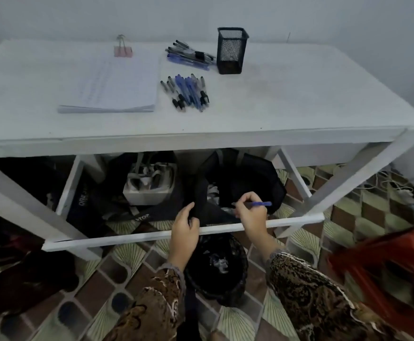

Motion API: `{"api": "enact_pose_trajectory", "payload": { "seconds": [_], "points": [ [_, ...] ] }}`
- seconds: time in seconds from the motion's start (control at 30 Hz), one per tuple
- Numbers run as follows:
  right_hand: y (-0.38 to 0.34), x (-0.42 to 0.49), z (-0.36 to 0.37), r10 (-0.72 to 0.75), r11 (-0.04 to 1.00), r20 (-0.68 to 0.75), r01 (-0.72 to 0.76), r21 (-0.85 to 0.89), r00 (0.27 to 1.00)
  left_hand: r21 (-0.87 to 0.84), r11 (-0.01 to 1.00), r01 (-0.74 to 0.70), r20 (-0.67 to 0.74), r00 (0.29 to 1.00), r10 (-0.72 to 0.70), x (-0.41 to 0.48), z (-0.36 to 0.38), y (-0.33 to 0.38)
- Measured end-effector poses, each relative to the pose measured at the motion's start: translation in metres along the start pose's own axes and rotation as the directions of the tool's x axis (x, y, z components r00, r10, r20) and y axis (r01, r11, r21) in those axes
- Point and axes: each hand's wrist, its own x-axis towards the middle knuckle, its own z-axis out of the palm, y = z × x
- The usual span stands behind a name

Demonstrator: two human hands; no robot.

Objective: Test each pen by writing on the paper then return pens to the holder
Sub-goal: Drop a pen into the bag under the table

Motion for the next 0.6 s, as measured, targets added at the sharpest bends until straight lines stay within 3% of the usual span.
{"api": "enact_pose_trajectory", "payload": {
  "seconds": [0.2,0.4,0.6],
  "points": [
    [0.088,0.005,0.010,0.091,0.988,0.019,-0.088,-0.128,0.996,0.018,0.999,0.049,0.043,0.998,-0.050,0.015,0.033,-0.059],
    [0.240,0.027,0.034,0.218,0.962,0.075,-0.201,-0.183,0.973,-0.072,0.994,0.087,-0.002,0.996,-0.088,0.050,0.085,-0.160],
    [0.394,0.040,0.065,0.262,0.857,0.218,-0.123,-0.500,0.940,-0.169,0.984,0.063,0.011,0.998,-0.062,0.082,0.153,-0.265]
  ]
}}
